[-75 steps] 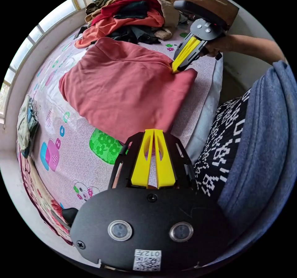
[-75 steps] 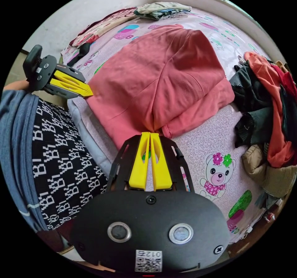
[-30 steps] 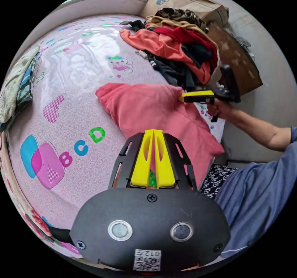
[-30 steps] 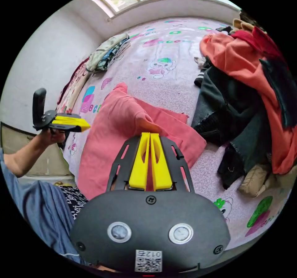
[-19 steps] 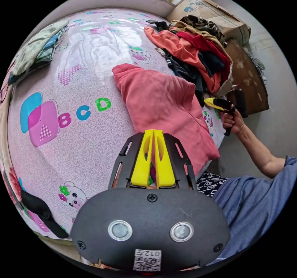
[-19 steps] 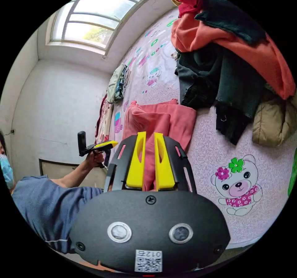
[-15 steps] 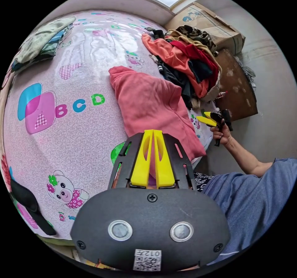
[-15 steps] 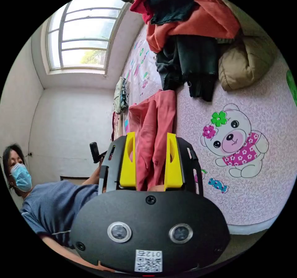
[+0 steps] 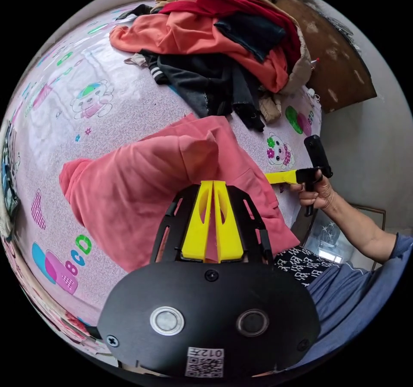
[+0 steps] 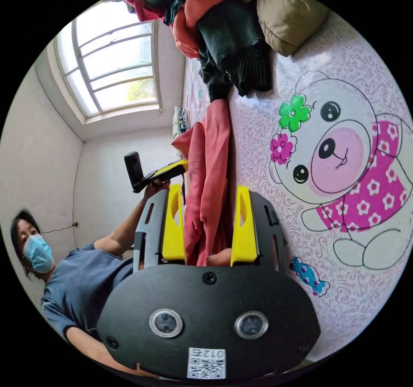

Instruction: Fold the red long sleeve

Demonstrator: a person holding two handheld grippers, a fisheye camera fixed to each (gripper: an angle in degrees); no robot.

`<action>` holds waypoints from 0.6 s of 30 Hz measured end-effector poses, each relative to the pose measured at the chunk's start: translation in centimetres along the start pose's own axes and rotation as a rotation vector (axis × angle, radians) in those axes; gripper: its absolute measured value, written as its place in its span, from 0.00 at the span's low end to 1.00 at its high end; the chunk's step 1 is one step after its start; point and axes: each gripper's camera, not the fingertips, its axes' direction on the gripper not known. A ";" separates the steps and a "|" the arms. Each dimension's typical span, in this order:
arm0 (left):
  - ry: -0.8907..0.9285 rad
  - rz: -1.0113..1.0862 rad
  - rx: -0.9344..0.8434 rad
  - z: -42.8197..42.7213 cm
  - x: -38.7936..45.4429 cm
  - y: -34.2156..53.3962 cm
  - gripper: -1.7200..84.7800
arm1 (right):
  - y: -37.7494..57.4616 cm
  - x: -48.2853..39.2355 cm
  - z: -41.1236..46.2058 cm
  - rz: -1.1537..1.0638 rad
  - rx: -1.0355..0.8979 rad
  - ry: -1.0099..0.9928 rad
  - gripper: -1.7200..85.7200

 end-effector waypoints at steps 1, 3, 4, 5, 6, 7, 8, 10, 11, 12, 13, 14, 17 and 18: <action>0.026 0.004 -0.028 0.3 -0.4 -0.8 0.02 | -1.1 -0.1 0.7 -0.004 -0.032 0.011 0.22; 0.068 0.017 -0.054 0.5 -1.0 -1.6 0.02 | -2.8 -0.3 2.0 -0.013 -0.080 0.032 0.22; 0.088 0.025 -0.065 0.6 -1.4 -2.0 0.02 | -4.0 -0.4 3.0 -0.015 -0.114 0.035 0.22; 0.100 0.030 -0.075 0.8 -1.9 -2.2 0.02 | -5.1 -0.5 4.0 -0.019 -0.149 0.038 0.23; 0.107 0.032 -0.080 0.9 -2.1 -2.2 0.02 | -5.7 -0.6 4.6 -0.024 -0.166 0.040 0.23; 0.125 0.030 -0.086 1.1 -2.8 -2.3 0.02 | -6.6 -0.9 5.7 -0.038 -0.200 0.043 0.23; 0.153 0.022 -0.082 1.3 -3.5 -2.2 0.02 | -7.5 -1.0 6.8 -0.051 -0.237 0.046 0.23; 0.205 -0.001 -0.067 1.4 -4.7 -1.8 0.02 | -8.5 -1.2 8.6 -0.068 -0.287 0.055 0.23; 0.239 -0.020 -0.052 1.5 -5.6 -1.5 0.02 | -9.1 -1.3 9.7 -0.080 -0.319 0.061 0.23; 0.254 -0.032 -0.045 1.5 -6.0 -1.3 0.02 | -9.3 -1.3 10.2 -0.084 -0.334 0.065 0.22; 0.284 -0.051 -0.029 1.5 -6.8 -0.9 0.02 | -9.7 -1.2 11.2 -0.091 -0.357 0.082 0.21; 0.308 -0.064 -0.013 1.4 -7.5 -0.5 0.02 | -10.0 -1.1 12.1 -0.092 -0.374 0.110 0.19; 0.323 -0.076 0.029 0.1 -8.8 0.9 0.02 | -10.4 -0.5 13.7 -0.054 -0.383 0.169 0.10; 0.316 -0.079 0.042 -0.5 -9.1 1.4 0.02 | -10.5 -0.6 13.9 -0.052 -0.377 0.172 0.10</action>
